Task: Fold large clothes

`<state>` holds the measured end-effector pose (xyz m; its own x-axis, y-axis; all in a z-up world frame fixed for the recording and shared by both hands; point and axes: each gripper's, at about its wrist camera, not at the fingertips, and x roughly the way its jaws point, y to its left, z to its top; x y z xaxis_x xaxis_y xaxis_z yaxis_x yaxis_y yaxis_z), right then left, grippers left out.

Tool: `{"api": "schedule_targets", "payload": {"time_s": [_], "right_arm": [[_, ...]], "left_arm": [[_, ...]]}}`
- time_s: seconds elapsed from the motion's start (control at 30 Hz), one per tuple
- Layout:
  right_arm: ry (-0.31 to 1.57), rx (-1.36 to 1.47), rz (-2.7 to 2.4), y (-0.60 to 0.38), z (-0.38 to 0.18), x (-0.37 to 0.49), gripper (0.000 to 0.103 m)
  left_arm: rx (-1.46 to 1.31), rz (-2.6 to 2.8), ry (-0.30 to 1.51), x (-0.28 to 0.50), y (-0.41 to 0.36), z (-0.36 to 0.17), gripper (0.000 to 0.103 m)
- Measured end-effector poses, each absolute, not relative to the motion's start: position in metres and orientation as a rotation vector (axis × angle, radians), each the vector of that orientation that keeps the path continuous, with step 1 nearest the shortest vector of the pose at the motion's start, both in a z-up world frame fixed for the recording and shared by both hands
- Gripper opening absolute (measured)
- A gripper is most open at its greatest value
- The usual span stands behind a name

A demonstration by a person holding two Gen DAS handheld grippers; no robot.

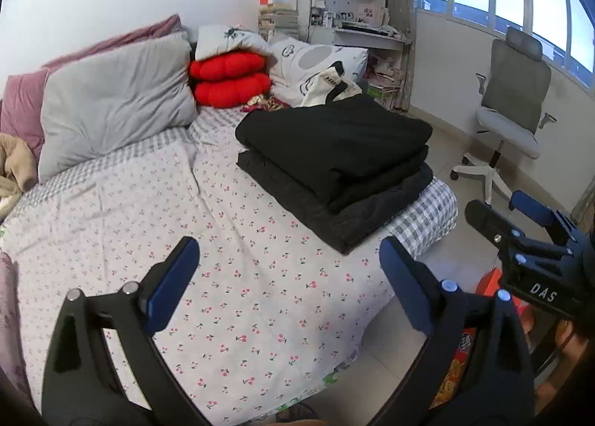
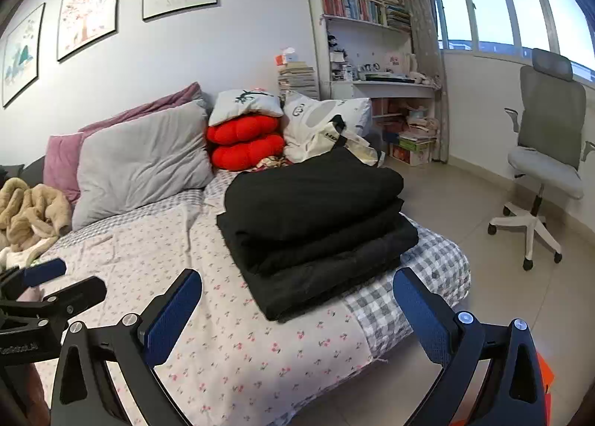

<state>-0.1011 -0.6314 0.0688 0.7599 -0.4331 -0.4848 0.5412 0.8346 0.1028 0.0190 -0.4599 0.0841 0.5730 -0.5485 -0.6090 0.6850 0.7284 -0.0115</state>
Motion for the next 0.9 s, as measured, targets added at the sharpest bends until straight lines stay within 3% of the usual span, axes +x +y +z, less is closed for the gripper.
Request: {"api": "schedule_targets", "payload": {"time_s": [0.9], "right_arm": [[0.457, 0.165, -0.573, -0.576, 0.072, -0.133, 0.103]], "left_arm": [[0.239, -0.720, 0.593, -0.012, -0.434, 0.080, 0.103]]}}
